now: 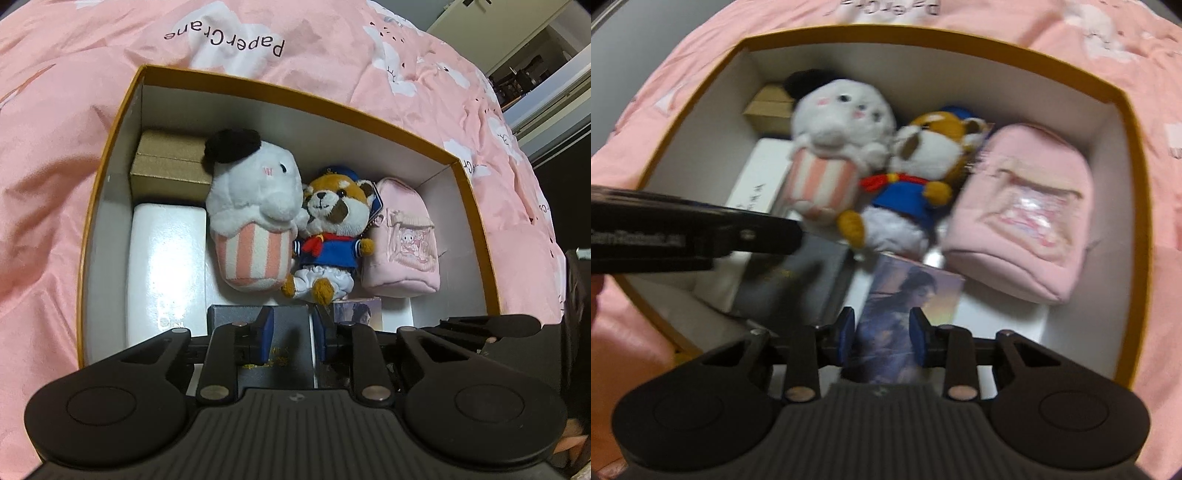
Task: Organize objects
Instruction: 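Lower the photo card into the box with right tool while left tool opens and withdraws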
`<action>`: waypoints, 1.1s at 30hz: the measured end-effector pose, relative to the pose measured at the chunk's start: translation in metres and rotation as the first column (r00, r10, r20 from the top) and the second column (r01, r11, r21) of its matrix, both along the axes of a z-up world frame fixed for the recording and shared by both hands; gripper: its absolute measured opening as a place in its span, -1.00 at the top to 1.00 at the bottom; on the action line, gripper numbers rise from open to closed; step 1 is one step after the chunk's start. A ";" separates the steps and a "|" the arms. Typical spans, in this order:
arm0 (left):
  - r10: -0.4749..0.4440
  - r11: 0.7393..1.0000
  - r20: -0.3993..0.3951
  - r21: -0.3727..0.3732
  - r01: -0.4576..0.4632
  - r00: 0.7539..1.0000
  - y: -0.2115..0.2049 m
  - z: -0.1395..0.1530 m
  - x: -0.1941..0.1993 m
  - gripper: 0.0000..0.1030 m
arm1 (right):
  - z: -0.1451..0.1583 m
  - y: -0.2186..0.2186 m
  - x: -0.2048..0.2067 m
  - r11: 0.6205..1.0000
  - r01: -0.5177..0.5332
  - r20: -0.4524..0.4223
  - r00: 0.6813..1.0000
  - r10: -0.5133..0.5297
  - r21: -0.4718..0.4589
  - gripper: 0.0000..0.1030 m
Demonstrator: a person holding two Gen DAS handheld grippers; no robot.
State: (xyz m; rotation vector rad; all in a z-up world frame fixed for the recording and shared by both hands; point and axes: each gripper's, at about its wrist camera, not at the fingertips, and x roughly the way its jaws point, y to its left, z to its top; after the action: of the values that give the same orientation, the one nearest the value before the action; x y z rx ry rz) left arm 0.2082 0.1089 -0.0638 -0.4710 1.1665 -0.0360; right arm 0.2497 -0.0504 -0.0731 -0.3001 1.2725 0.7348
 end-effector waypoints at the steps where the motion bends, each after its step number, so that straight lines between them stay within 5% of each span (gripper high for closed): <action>1: -0.005 1.000 0.002 0.005 0.005 1.000 -0.001 0.000 -0.001 0.50 | 0.002 -0.002 0.001 1.000 0.012 0.007 1.000 -0.012 0.001 0.39; 8: -0.037 0.998 0.008 0.058 0.037 0.999 -0.006 -0.003 -0.005 0.50 | 0.008 -0.015 0.009 0.987 0.049 0.177 0.984 -0.022 -0.150 0.57; 12: -0.035 0.998 0.013 0.059 0.034 0.999 -0.004 -0.004 -0.007 0.50 | -0.007 -0.012 0.010 0.973 0.005 0.153 0.988 0.031 -0.230 0.62; 17: -0.036 0.998 0.032 0.045 0.035 0.999 -0.001 -0.002 -0.010 0.50 | -0.009 -0.010 0.007 0.982 -0.001 0.126 0.992 0.025 -0.191 0.90; 23: -0.027 0.999 0.071 0.048 0.024 0.997 0.000 0.005 -0.014 0.50 | -0.008 -0.008 0.006 0.994 0.001 0.033 0.999 0.003 -0.111 0.99; 28: -0.031 0.997 0.131 0.076 0.021 0.991 -0.003 0.018 -0.026 0.50 | 0.002 -0.008 -0.002 0.993 0.005 0.094 0.996 0.006 -0.119 0.99; 33: -0.042 0.988 0.240 0.154 0.005 0.970 -0.017 0.038 -0.053 0.50 | 0.039 -0.020 -0.029 0.998 0.032 0.246 0.969 -0.019 -0.046 0.89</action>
State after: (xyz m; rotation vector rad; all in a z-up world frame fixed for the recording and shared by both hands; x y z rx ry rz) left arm 0.1556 0.0915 -0.0260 -0.3070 0.9262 -0.0240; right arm 0.2204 -0.0702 -0.0345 -0.4024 1.0583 0.6235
